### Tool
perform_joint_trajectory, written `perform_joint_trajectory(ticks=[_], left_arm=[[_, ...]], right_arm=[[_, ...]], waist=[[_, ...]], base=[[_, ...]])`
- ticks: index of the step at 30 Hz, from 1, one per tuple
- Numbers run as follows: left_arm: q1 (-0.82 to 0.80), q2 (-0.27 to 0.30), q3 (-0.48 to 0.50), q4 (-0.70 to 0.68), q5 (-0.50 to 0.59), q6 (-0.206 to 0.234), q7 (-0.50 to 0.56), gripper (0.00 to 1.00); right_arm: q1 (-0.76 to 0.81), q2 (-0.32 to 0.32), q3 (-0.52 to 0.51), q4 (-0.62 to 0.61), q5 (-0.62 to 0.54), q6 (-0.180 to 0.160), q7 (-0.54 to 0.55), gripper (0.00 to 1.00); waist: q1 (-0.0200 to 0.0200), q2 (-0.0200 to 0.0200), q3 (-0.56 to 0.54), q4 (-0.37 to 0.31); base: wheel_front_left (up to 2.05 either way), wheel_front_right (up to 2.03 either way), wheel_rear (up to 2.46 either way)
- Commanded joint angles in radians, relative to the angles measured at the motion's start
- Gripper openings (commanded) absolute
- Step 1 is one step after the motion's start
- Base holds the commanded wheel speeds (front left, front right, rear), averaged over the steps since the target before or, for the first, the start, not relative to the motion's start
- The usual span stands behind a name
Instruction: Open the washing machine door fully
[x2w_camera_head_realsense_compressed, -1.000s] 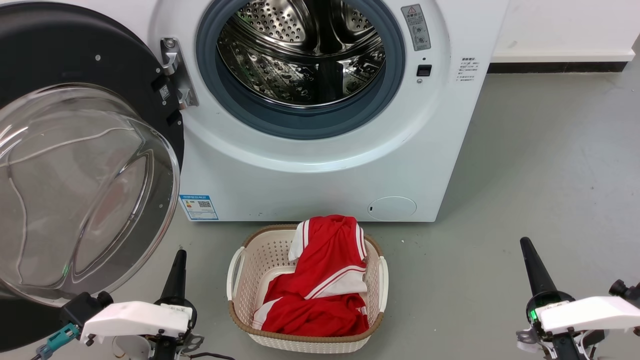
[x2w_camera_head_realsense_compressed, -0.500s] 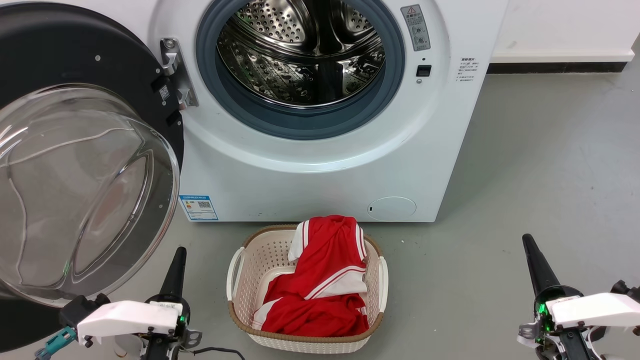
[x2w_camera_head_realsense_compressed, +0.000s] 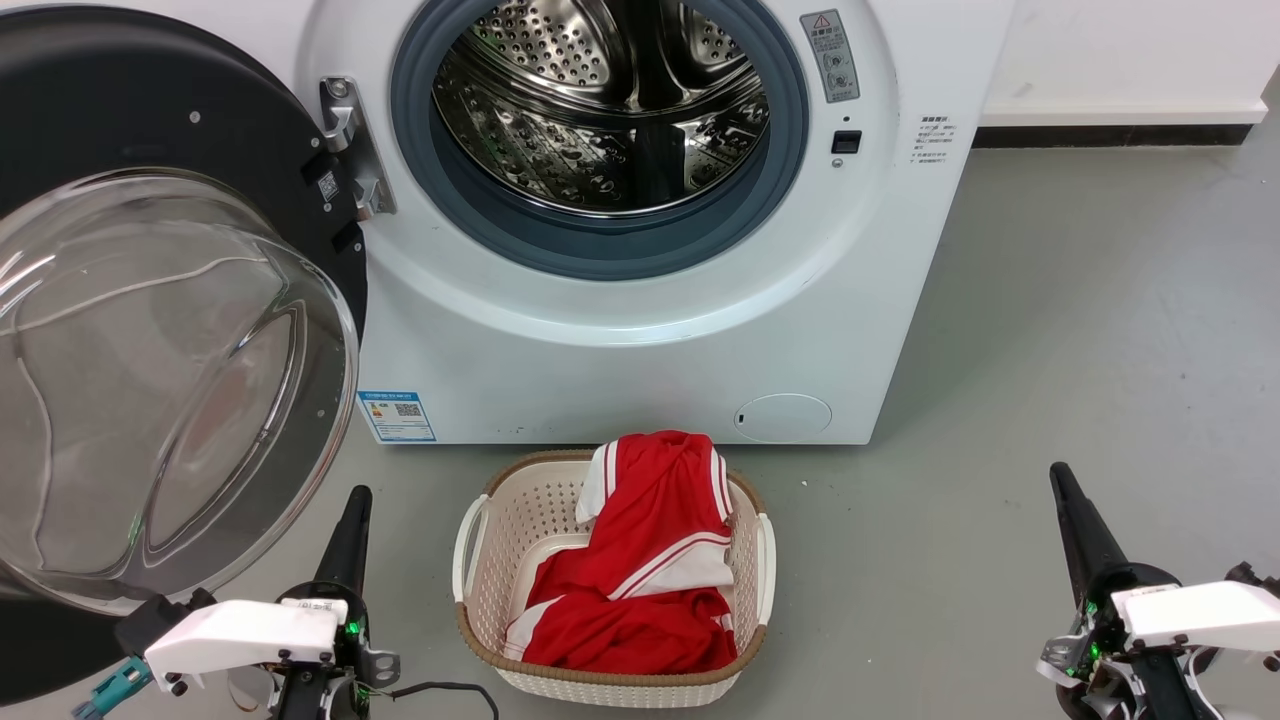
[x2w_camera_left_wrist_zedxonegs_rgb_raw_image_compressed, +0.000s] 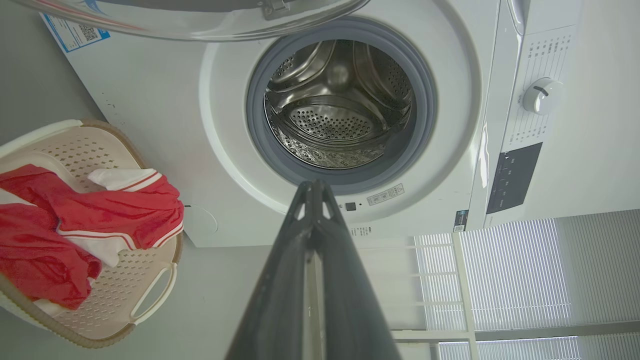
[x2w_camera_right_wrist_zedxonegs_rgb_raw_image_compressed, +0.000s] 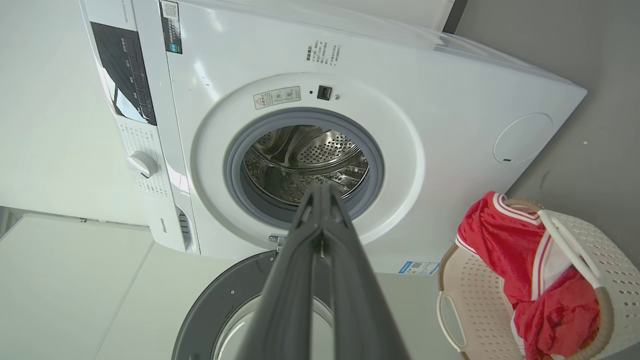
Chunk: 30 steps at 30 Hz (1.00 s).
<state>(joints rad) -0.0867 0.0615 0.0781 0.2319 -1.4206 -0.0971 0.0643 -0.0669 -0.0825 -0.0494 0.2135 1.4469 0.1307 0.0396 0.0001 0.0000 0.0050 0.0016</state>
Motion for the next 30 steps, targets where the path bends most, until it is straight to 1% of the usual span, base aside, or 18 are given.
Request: perform_joint_trajectory(ticks=[1,26,30], left_arm=[[-0.018,0.0,0.009,0.001,-0.024,-0.009,0.008,0.0],[-0.027,-0.013,0.041,0.015,-0.197,-0.038,0.055,0.0],[-0.026,-0.013,0.04,0.015,-0.193,-0.036,0.053,0.0]], right_arm=[[-0.024,-0.001,-0.004,0.002,0.027,0.0,0.007,0.0],[-0.045,0.006,-0.028,0.032,0.204,0.0,0.047,0.0],[-0.045,0.007,-0.029,0.031,0.197,0.0,0.047,0.0]], waist=[[-0.0001,0.0,0.0,0.0],[-0.0001,0.0,-0.002,-0.002],[-0.0001,0.0,-0.002,-0.002]], base=[[0.0,0.0,0.0],[0.0,0.0,0.0],[0.0,0.0,0.0]])
